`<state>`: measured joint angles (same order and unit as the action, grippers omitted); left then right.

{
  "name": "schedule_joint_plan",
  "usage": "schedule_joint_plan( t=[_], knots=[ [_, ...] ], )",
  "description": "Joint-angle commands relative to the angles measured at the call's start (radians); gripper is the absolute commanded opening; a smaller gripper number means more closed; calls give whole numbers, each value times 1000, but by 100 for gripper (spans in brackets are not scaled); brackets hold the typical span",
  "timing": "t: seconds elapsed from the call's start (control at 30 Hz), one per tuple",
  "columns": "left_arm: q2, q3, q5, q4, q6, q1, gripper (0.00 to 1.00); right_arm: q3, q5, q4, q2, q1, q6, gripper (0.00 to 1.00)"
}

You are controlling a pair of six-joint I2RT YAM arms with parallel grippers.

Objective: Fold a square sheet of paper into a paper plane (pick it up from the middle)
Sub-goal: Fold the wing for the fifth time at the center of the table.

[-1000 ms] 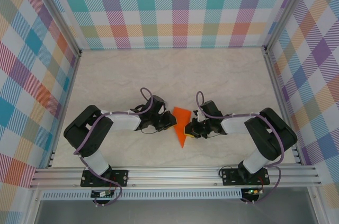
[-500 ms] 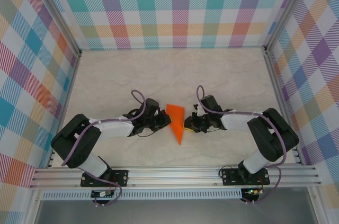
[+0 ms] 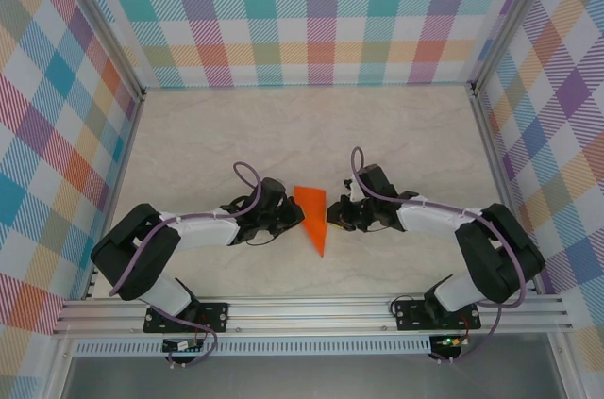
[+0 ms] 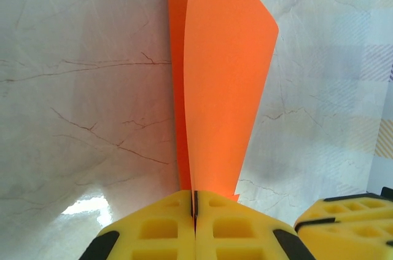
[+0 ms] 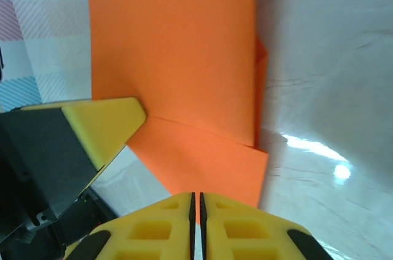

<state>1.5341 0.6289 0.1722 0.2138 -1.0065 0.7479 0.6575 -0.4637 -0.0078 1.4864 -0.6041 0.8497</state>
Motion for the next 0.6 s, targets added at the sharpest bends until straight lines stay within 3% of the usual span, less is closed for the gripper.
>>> schedule_joint_plan(
  t=[0.0, 0.27, 0.47, 0.57],
  knots=[
    [-3, -11, -20, 6, -9, 12, 6, 41, -55, 57, 73, -16, 4, 10],
    [5, -14, -17, 0, -8, 19, 9, 81, -58, 81, 220, -16, -20, 8],
    [9, 8, -4, -54, 43, 11, 29, 53, -49, 71, 266, -7, -58, 7],
    [23, 16, 43, -38, 67, -12, 33, 46, -58, 77, 283, -3, -70, 7]
  ],
)
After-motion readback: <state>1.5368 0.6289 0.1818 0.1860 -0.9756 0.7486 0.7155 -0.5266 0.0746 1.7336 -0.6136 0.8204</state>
